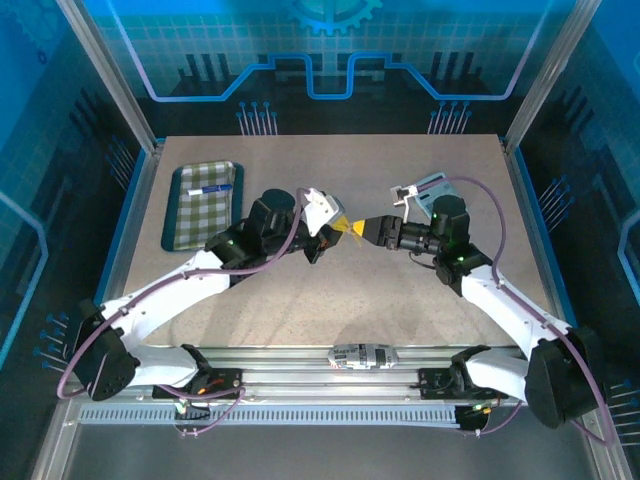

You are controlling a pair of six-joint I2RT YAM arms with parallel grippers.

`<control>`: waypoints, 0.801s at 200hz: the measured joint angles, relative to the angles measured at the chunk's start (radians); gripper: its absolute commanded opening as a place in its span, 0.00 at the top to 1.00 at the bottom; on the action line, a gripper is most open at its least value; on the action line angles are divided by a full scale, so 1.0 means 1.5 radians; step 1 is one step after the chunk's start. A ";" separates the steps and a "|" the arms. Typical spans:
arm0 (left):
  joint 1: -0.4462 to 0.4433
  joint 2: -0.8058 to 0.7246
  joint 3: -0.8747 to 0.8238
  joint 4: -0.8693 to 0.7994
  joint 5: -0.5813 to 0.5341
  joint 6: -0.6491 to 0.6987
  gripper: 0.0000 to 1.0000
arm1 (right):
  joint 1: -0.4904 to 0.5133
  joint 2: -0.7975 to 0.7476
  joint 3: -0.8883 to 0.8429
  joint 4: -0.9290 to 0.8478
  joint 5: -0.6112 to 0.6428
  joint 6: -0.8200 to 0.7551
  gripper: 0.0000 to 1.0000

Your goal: Remove the keys from the keyring

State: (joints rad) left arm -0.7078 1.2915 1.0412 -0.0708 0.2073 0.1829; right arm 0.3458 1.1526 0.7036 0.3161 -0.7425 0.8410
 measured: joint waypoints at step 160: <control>0.062 -0.173 -0.077 0.054 -0.005 -0.036 0.23 | 0.022 0.071 0.296 -0.269 -0.056 -0.049 1.00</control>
State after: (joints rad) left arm -0.6155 1.0317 0.9260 0.0109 0.2005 0.1295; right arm 0.3786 1.2598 1.1481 -0.0868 -0.8272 0.7681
